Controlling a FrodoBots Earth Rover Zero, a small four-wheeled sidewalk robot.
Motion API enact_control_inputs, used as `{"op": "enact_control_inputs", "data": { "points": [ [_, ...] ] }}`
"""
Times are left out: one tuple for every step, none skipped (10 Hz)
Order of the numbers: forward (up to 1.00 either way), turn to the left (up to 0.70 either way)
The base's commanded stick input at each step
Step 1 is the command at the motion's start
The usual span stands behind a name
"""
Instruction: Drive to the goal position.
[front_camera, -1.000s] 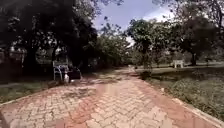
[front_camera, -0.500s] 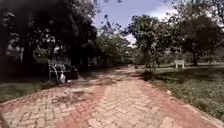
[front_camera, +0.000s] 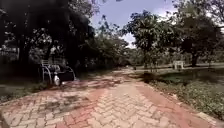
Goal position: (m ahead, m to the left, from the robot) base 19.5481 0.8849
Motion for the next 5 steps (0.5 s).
{"op": "enact_control_inputs", "data": {
  "points": [
    [0.7, -0.35],
    [0.7, 0.0],
    [0.7, 0.0],
    [0.7, 0.0],
    [0.7, 0.0]
  ]
}}
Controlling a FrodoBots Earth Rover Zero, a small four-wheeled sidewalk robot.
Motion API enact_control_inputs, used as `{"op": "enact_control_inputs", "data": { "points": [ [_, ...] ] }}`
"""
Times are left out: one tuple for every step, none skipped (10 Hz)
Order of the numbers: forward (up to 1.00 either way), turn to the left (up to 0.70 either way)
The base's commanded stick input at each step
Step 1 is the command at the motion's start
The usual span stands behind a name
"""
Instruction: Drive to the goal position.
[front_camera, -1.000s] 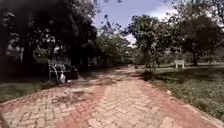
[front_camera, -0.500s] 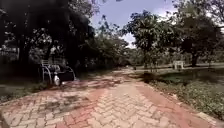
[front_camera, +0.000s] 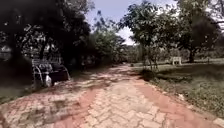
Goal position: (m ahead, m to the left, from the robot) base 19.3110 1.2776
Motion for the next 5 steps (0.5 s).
{"op": "enact_control_inputs", "data": {
  "points": [
    [0.7, 0.0],
    [0.7, 0.0],
    [0.7, 0.0],
    [0.7, 0.0],
    [0.7, 0.0]
  ]
}}
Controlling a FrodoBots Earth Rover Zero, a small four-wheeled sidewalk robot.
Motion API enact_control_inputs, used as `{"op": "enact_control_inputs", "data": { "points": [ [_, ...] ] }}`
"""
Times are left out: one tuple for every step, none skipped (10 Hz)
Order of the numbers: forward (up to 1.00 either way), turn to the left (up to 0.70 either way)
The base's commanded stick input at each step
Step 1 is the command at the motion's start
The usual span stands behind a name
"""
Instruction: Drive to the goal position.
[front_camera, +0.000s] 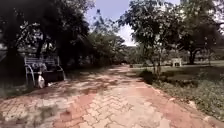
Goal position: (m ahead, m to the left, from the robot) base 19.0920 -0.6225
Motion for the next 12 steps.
{"op": "enact_control_inputs", "data": {
  "points": [
    [0.7, 0.0],
    [0.7, 0.0],
    [0.7, 0.0],
    [0.7, 0.0],
    [0.7, -0.35],
    [0.7, -0.35],
    [0.7, 0.0],
    [0.7, 0.0],
    [0.7, 0.0],
    [0.7, 0.0],
    [0.7, 0.0],
    [0.7, 0.0]
  ]
}}
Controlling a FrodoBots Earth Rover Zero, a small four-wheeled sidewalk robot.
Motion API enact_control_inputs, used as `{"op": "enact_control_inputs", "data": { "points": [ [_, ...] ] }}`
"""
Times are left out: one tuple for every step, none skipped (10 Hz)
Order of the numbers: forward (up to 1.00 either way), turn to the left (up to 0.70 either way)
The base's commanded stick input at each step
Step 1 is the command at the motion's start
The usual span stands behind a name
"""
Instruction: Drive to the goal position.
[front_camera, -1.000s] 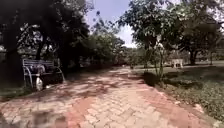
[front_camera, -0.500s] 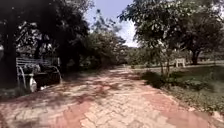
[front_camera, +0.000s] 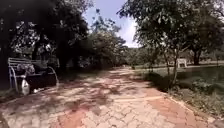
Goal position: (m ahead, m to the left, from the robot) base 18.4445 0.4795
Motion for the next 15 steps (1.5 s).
{"op": "enact_control_inputs", "data": {
  "points": [
    [0.7, 0.0],
    [0.7, 0.0],
    [0.7, 0.0],
    [0.7, 0.0],
    [0.7, 0.0],
    [0.7, 0.0],
    [0.7, -0.09],
    [0.7, -0.27],
    [0.7, 0.0],
    [0.7, 0.0],
    [0.7, 0.0],
    [0.7, 0.0],
    [0.7, 0.0],
    [0.7, 0.0],
    [0.7, 0.0]
  ]
}}
